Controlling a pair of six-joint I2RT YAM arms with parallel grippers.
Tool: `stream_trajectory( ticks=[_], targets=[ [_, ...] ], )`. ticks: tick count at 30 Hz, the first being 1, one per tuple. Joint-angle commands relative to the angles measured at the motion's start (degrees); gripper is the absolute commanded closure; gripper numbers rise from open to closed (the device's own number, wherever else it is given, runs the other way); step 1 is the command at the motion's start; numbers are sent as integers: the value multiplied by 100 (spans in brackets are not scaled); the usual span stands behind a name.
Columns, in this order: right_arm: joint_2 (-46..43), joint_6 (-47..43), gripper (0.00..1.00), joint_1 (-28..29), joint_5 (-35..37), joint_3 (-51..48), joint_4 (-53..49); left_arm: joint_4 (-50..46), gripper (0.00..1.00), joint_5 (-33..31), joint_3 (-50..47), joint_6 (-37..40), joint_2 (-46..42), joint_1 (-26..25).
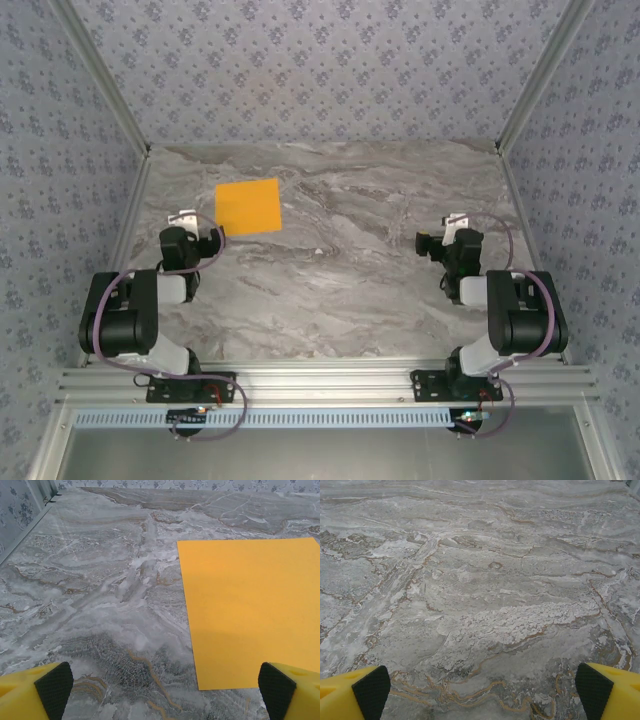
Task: Fold a paper plane with a square sheet of paper (fold left side to right side)
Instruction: Move the square sheet of paper to the center of the table.
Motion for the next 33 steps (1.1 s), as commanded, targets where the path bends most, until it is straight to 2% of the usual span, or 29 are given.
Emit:
stream_trajectory(
  ticks=[1,26,27,29,32,33],
  targets=[
    [1,64,0,-26,9,136,130,10,2,72,92,38,28,-25],
    [-78,121,0,-111,-157,168,10,-18,2,-30,71,-18,-84,-20],
    [-263,146,0,-114,-97,292,-327,-199,2,-182,79,-68,-309,-24],
    [-818,270,0,-141,2,778,-1656,-1498,2,-568,331,-252,-1130,-50],
    [-1789,584,0,-68,-9,1245,-3224,-4426,2,-941,1625,-1294,-1880,-69],
    [-2047,757,0,-31,-5,1345,-3642,-5026,2,-929,1921,-1548,-1924,-110]
  ],
)
